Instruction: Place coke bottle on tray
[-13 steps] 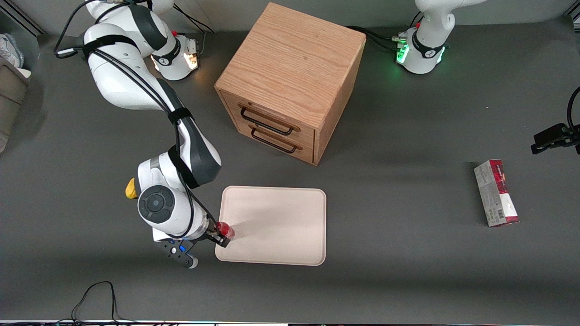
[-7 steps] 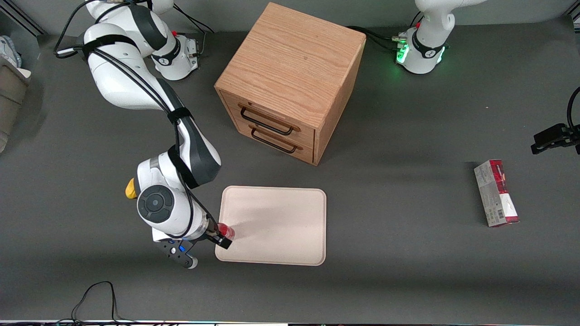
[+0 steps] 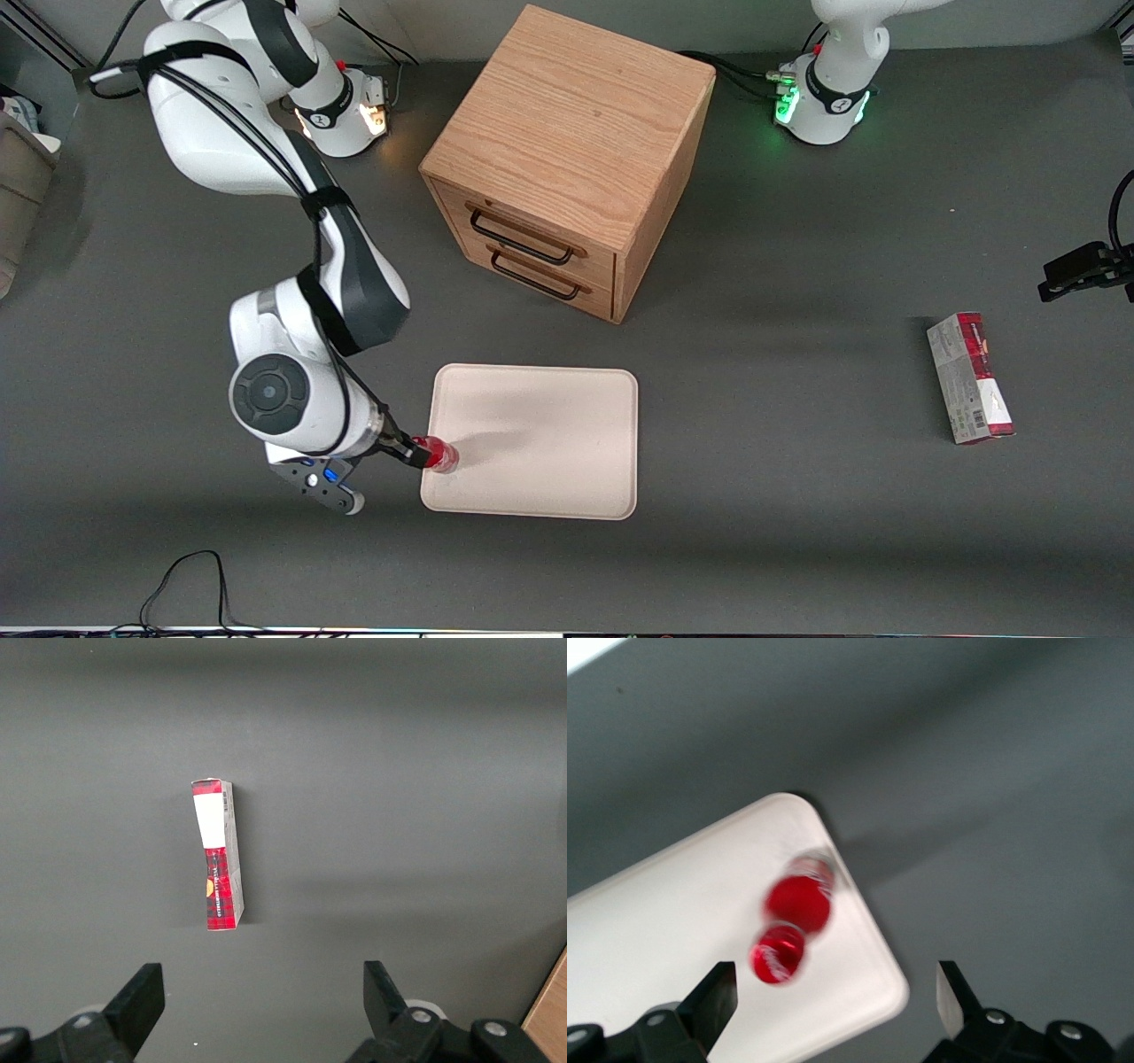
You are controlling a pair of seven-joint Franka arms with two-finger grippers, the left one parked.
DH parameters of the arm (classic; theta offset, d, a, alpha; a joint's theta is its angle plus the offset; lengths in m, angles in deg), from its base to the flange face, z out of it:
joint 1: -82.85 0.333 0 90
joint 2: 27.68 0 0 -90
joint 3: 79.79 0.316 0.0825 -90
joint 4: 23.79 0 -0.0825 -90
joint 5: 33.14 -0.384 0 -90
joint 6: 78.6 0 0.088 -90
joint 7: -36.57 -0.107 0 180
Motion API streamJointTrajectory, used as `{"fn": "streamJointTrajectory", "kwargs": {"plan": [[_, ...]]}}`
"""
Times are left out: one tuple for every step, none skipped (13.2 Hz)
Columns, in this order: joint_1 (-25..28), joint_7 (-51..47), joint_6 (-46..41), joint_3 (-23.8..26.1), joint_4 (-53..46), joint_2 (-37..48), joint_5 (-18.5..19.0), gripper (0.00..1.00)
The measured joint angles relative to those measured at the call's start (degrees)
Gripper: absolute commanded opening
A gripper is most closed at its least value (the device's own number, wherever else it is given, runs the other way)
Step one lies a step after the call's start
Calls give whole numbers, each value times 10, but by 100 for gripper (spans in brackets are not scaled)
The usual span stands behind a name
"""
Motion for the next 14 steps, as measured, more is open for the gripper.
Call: {"fn": "streamJointTrajectory", "kwargs": {"plan": [[-12,31,-7,0,20,22,-8,100],[-30,74,-12,-1,49,52,-21,100],[-51,122,-14,-2,90,89,-33,100],[-74,169,-17,-3,135,130,-40,100],[-97,214,-20,-5,181,171,-44,100],[-113,258,-22,-14,226,211,-46,100],[-122,301,-22,-30,269,250,-49,100],[-123,340,-22,-49,308,286,-55,100],[-123,376,-23,-66,344,322,-61,100],[-122,412,-23,-81,381,362,-63,100],[-122,446,-25,-93,410,399,-64,100],[-121,472,-34,-103,430,433,-64,100],[-118,487,-50,-110,438,460,-64,100],[-107,492,-65,-123,436,479,-64,100]]}}
